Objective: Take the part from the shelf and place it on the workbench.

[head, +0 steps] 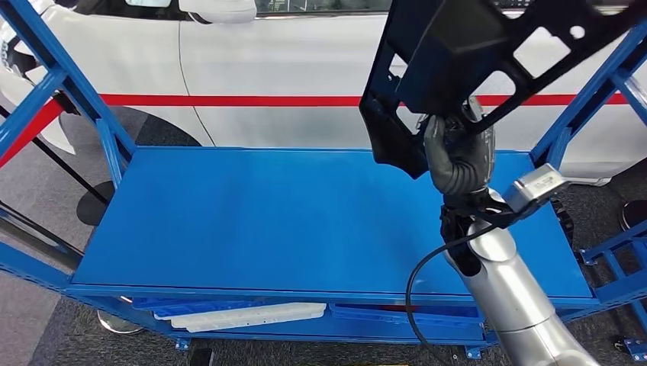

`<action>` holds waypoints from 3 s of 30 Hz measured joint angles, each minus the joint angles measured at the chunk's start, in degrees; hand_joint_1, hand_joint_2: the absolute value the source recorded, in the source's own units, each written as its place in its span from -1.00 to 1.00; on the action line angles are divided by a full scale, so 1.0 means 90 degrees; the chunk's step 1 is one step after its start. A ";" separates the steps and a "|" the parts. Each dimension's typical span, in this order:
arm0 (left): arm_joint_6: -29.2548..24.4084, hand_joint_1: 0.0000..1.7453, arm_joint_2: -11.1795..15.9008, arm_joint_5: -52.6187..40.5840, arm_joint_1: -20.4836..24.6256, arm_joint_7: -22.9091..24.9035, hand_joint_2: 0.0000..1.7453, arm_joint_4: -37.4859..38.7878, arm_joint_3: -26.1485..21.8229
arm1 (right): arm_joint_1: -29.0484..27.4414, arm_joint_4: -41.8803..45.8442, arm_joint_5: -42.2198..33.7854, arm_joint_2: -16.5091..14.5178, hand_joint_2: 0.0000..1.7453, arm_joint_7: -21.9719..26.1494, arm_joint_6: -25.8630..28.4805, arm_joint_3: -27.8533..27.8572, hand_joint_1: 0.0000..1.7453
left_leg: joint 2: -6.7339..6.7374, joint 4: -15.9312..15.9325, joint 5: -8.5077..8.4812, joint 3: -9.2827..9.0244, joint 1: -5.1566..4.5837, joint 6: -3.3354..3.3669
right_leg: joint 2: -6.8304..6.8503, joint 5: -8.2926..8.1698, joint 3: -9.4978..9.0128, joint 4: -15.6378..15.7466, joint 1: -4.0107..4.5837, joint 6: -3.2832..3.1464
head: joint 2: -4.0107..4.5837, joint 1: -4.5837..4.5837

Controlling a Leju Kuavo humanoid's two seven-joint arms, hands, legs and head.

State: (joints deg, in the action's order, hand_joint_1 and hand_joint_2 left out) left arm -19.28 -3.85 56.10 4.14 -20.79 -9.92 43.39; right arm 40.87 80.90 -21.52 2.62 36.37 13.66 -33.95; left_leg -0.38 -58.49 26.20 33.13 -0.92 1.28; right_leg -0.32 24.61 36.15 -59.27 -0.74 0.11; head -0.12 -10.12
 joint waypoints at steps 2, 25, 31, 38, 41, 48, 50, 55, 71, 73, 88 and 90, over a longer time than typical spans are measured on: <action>0.0053 -1.00 -0.0001 0.0074 0.0020 -0.0187 1.00 0.0000 -0.0025 | -0.0174 0.0272 0.0084 0.0001 1.00 -0.0053 0.0080 0.0067 1.00 | 0.0000 0.0000 0.0000 0.0000 0.0000 0.0000 | 0.0001 0.0000 0.0000 0.0000 0.0000 0.0000 | 0.0001 -0.0001; 0.0284 -1.00 -0.0015 -0.0061 0.0354 -0.0496 1.00 0.0000 -0.0168 | -0.0980 0.0776 0.0883 -0.0197 1.00 -0.0135 0.0021 0.0575 1.00 | 0.0000 0.0000 0.0000 0.0000 0.0000 0.0000 | 0.0002 0.0000 -0.0003 0.0000 0.0000 0.0000 | 0.0000 -0.0001; 0.0163 -1.00 -0.0013 -0.0150 0.0346 -0.0484 1.00 0.0000 -0.0135 | -0.1055 0.0761 0.0922 -0.0259 1.00 -0.0141 -0.0042 0.0631 1.00 | -0.0002 -0.0025 0.0014 0.0011 -0.0036 0.0060 | 0.0003 -0.0024 -0.0015 0.0033 -0.0023 0.0046 | 0.0000 -0.0001; -0.0050 -1.00 -0.0030 -0.0297 0.0344 -0.0426 1.00 0.0000 0.0011 | -0.1166 0.0704 0.0952 -0.0285 1.00 -0.0102 -0.0101 0.0687 1.00 | 0.0032 0.0205 -0.0200 -0.0048 0.0029 0.0193 | 0.0004 0.0763 0.0437 -0.1156 -0.0010 0.0131 | 0.0000 0.0000; -0.0093 -1.00 -0.0032 -0.0299 0.0328 -0.0351 1.00 0.0000 0.0025 | -0.1259 0.0630 0.0949 -0.0284 1.00 -0.0086 -0.0137 0.0691 1.00 | 0.0030 0.0125 -0.0197 0.0028 0.0038 0.0175 | 0.0014 0.0773 0.0520 -0.1535 -0.0051 0.0175 | 0.0001 0.0000; -0.0257 -1.00 -0.0011 -0.0403 0.0291 -0.0202 1.00 0.0000 0.0123 | -0.1249 0.0553 0.0882 -0.0313 1.00 -0.0030 -0.0198 0.0717 1.00 | -0.0002 -0.0153 -0.0159 0.0250 0.0031 -0.0073 | -0.0002 0.0263 -0.0161 -0.0187 -0.0062 0.0028 | 0.0000 -0.0001; -0.0281 -1.00 0.0000 -0.0407 0.0264 -0.0176 1.00 0.0000 0.0144 | -0.1245 0.0550 0.0873 -0.0344 1.00 -0.0032 -0.0199 0.0721 1.00 | 0.0001 -0.0287 -0.0008 0.0326 0.0055 -0.0164 | 0.0016 0.0199 -0.0112 -0.0151 -0.0075 -0.0074 | 0.0001 -0.0002; -0.0285 -1.00 0.0014 -0.0411 0.0238 -0.0167 1.00 0.0000 0.0173 | -0.1284 0.0553 0.0877 -0.0393 1.00 -0.0041 -0.0204 0.0722 1.00 | 0.0007 -0.1814 0.0968 0.0761 0.0142 -0.0323 | 0.0056 0.0009 0.0109 -0.0137 -0.0075 -0.0148 | 0.0000 -0.0002; -0.0264 -1.00 0.0051 -0.0404 0.0203 -0.0239 1.00 0.0000 0.0178 | -0.1803 0.0540 0.0900 -0.0403 1.00 -0.0020 -0.0200 0.0815 1.00 | 0.0042 0.0105 -0.0226 0.0087 0.0042 0.0132 | 0.0042 0.0859 0.0686 -0.1738 -0.0056 0.0167 | 0.0001 0.0000; -0.0264 -1.00 0.0052 -0.0404 0.0194 -0.0241 1.00 0.0000 0.0177 | -0.1848 0.0512 0.0900 -0.0401 1.00 -0.0020 -0.0201 0.0815 1.00 | 0.0039 0.0042 -0.0330 0.0290 0.0015 0.0127 | 0.0041 0.0591 0.0304 -0.1448 -0.0035 0.0113 | 0.0000 0.0000; -0.0202 -1.00 0.0084 -0.0399 0.0119 -0.0298 1.00 0.0007 0.0179 | -0.2203 0.0470 0.0925 -0.0409 1.00 0.0097 -0.0252 0.0822 1.00 | 0.0017 -0.1654 0.0424 0.0609 0.0241 -0.0414 | 0.0139 -0.0225 0.0124 0.0121 -0.0057 -0.0112 | 0.0002 -0.0005; -0.0192 -1.00 0.0091 -0.0394 0.0124 -0.0315 1.00 0.0007 0.0179 | -0.2235 0.0475 0.0938 -0.0408 1.00 0.0099 -0.0295 0.0823 1.00 | 0.0015 -0.0815 0.0260 -0.0080 0.0275 -0.0458 | 0.0134 -0.0365 0.0315 0.0076 -0.0095 -0.0028 | 0.0000 -0.0005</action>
State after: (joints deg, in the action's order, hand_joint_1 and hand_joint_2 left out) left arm -21.01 -3.03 52.55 5.26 -23.63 -9.86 45.00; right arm 20.76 85.18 -13.08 -1.05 37.26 11.01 -26.55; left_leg -0.24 -65.82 28.54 32.41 1.56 -2.85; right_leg 0.89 21.33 38.99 -58.59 -1.59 -0.14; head -0.12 -10.17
